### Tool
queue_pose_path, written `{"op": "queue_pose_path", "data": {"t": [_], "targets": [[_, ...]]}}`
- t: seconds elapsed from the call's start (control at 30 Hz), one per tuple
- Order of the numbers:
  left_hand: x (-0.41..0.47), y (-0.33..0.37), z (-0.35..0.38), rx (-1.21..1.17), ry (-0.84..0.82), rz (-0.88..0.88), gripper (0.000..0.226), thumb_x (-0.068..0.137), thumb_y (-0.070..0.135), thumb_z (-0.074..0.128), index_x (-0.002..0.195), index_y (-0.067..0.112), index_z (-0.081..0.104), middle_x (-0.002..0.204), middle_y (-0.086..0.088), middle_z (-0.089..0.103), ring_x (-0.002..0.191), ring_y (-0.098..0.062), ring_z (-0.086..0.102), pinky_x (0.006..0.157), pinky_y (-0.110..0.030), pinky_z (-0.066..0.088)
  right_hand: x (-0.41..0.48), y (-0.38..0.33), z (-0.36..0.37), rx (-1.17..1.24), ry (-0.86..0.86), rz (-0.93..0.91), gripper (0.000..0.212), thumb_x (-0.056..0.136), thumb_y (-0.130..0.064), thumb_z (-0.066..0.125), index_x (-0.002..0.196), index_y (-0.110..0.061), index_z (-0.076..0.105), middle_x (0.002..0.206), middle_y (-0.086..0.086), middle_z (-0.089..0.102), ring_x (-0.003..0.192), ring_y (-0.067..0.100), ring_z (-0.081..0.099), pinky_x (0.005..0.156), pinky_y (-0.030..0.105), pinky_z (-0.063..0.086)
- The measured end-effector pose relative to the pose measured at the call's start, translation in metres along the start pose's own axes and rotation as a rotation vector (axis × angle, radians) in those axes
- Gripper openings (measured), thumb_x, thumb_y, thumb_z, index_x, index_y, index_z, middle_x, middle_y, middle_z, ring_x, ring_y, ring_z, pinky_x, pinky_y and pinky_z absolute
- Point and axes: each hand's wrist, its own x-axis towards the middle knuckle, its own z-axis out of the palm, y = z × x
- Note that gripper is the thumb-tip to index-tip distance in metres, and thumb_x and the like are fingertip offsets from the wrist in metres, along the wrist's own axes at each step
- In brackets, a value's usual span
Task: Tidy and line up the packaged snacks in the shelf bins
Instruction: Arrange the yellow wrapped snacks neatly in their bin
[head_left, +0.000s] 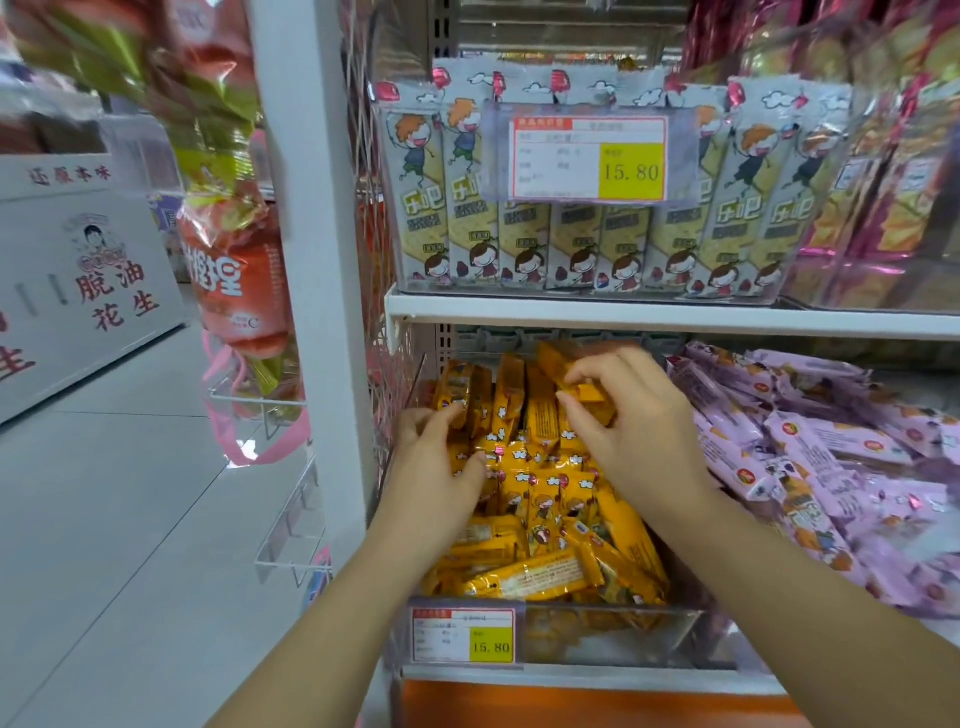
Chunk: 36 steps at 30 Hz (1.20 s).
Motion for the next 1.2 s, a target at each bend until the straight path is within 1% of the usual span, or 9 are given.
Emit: {"op": "queue_pose_path", "data": {"t": [0.07, 0.17, 0.5, 0.63, 0.73, 0.87, 0.97, 1.07, 1.2], "targets": [[0.003, 0.002, 0.003, 0.035, 0.010, -0.024, 0.059, 0.093, 0.028, 0.057, 0.145, 0.025, 0.032, 0.138, -0.001, 0.023, 0.103, -0.007, 0.045, 0.088, -0.015, 0.032, 0.002, 0.004, 0.009, -0.096, -0.092, 0.033, 0.020, 0.078, -0.014, 0.075, 0.095, -0.015, 0.066, 0.089, 0.002, 0.065, 0.082, 0.024, 0.062, 0.073, 0.037, 0.049], [0.011, 0.004, 0.009, 0.060, -0.004, -0.049, 0.061, 0.092, 0.029, 0.057, 0.146, 0.025, 0.029, 0.150, -0.004, 0.015, 0.131, -0.024, 0.037, 0.103, -0.027, 0.032, 0.002, 0.006, 0.017, -0.209, -0.288, 0.052, 0.028, 0.079, -0.017, 0.074, 0.105, -0.021, 0.067, 0.099, -0.001, 0.069, 0.096, 0.027, 0.062, 0.087, 0.045, 0.043], [0.019, 0.006, 0.007, 0.035, -0.027, 0.106, 0.060, 0.092, 0.019, 0.058, 0.145, 0.022, 0.032, 0.149, 0.001, 0.032, 0.134, -0.015, 0.033, 0.111, -0.029, 0.028, -0.004, 0.008, 0.008, -0.240, -0.566, 0.000, 0.059, 0.091, -0.025, 0.057, 0.144, -0.033, 0.034, 0.149, -0.011, 0.036, 0.141, 0.017, 0.024, 0.114, 0.048, 0.010], [0.003, 0.002, -0.008, 0.022, -0.023, 0.166, 0.052, 0.092, 0.014, 0.057, 0.138, 0.030, 0.040, 0.135, 0.014, 0.037, 0.119, 0.004, 0.035, 0.100, -0.011, 0.025, -0.008, 0.011, 0.005, -0.274, -0.569, -0.056, 0.057, 0.084, -0.021, 0.067, 0.138, -0.029, 0.047, 0.143, -0.003, 0.047, 0.135, 0.027, 0.036, 0.107, 0.057, 0.023], [-0.008, -0.001, -0.014, 0.084, -0.251, 0.131, 0.036, 0.091, 0.015, 0.060, 0.122, 0.033, 0.053, 0.126, 0.012, 0.051, 0.111, 0.000, 0.049, 0.096, -0.020, 0.042, -0.004, 0.009, 0.005, -0.324, -0.630, -0.067, 0.056, 0.092, -0.033, 0.056, 0.144, -0.034, 0.035, 0.152, -0.008, 0.033, 0.143, 0.022, 0.019, 0.111, 0.053, 0.012], [-0.013, -0.004, -0.007, 0.352, -0.535, 0.115, 0.043, 0.089, 0.026, 0.064, 0.129, 0.033, 0.050, 0.133, 0.011, 0.051, 0.119, -0.007, 0.048, 0.097, -0.023, 0.041, 0.004, 0.010, 0.007, -0.381, -0.662, -0.071, 0.070, 0.089, -0.052, 0.052, 0.148, -0.036, 0.019, 0.156, -0.011, 0.019, 0.146, 0.017, 0.002, 0.115, 0.049, -0.003], [-0.010, -0.006, -0.003, 0.402, -0.551, 0.098, 0.046, 0.088, 0.024, 0.064, 0.130, 0.035, 0.048, 0.133, 0.008, 0.052, 0.119, -0.012, 0.049, 0.096, -0.029, 0.044, 0.010, 0.015, 0.014, -0.382, -0.558, -0.080, 0.065, 0.084, -0.045, 0.063, 0.142, -0.029, 0.039, 0.149, -0.005, 0.039, 0.142, 0.023, 0.023, 0.113, 0.050, -0.003], [-0.007, -0.008, -0.001, 0.362, -0.547, 0.071, 0.044, 0.089, 0.023, 0.063, 0.129, 0.037, 0.047, 0.130, 0.006, 0.055, 0.115, -0.014, 0.053, 0.094, -0.030, 0.046, 0.015, 0.020, 0.024, -0.337, -0.425, -0.045, 0.057, 0.076, -0.031, 0.075, 0.129, -0.021, 0.057, 0.127, 0.003, 0.060, 0.123, 0.031, 0.049, 0.112, 0.054, 0.017], [-0.008, -0.008, -0.003, 0.124, -0.440, 0.041, 0.050, 0.091, 0.022, 0.061, 0.135, 0.038, 0.042, 0.126, 0.011, 0.053, 0.115, -0.004, 0.050, 0.093, -0.018, 0.042, 0.017, 0.021, 0.033, -0.394, -0.403, -0.034, 0.055, 0.080, -0.037, 0.069, 0.130, -0.024, 0.052, 0.131, 0.002, 0.058, 0.128, 0.028, 0.045, 0.115, 0.053, 0.018]]}}
